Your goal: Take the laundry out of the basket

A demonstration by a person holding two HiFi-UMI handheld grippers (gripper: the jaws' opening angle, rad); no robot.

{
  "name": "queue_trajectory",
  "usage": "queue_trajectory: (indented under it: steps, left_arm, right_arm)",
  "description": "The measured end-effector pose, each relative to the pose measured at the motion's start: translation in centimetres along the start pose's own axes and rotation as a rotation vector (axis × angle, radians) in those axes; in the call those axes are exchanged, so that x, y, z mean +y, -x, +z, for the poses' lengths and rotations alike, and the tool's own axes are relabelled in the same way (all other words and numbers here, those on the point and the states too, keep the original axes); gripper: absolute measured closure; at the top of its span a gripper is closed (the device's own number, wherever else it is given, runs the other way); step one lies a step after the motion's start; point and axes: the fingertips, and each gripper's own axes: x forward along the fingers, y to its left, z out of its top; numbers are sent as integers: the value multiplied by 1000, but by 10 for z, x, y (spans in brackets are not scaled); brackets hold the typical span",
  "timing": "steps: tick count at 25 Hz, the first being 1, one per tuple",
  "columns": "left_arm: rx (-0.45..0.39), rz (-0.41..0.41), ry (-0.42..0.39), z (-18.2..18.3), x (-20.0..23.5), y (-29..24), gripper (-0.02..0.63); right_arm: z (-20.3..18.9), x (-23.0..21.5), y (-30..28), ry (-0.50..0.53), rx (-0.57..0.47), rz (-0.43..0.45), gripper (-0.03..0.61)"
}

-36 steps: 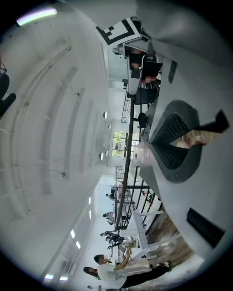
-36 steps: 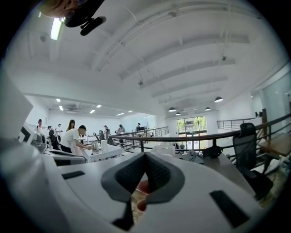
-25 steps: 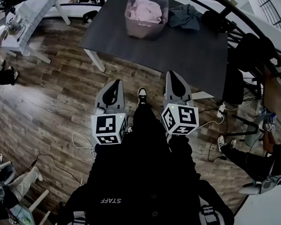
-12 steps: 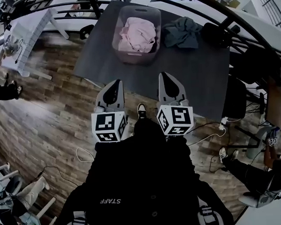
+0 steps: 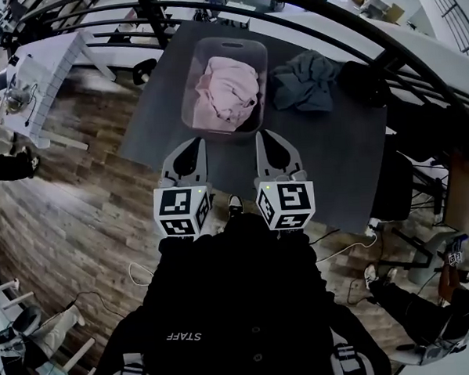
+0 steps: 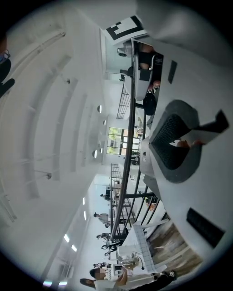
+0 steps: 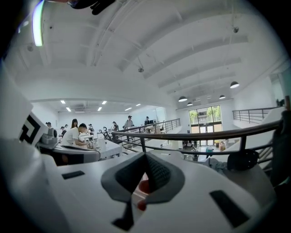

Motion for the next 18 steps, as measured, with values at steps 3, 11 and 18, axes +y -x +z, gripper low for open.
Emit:
queue_trajectory:
  steps: [3,11,18]
  left_arm:
    - [-2,12,6,8,7,-18,613]
    - [17,31,24,7,32,-41,614]
    - [83,2,43,-4,55,-60,614]
  right_arm:
    - [6,-5,-21,8,8,21,565]
    - [2,4,-59,19,42,47,565]
    - [0,7,-86,37,66,3,563]
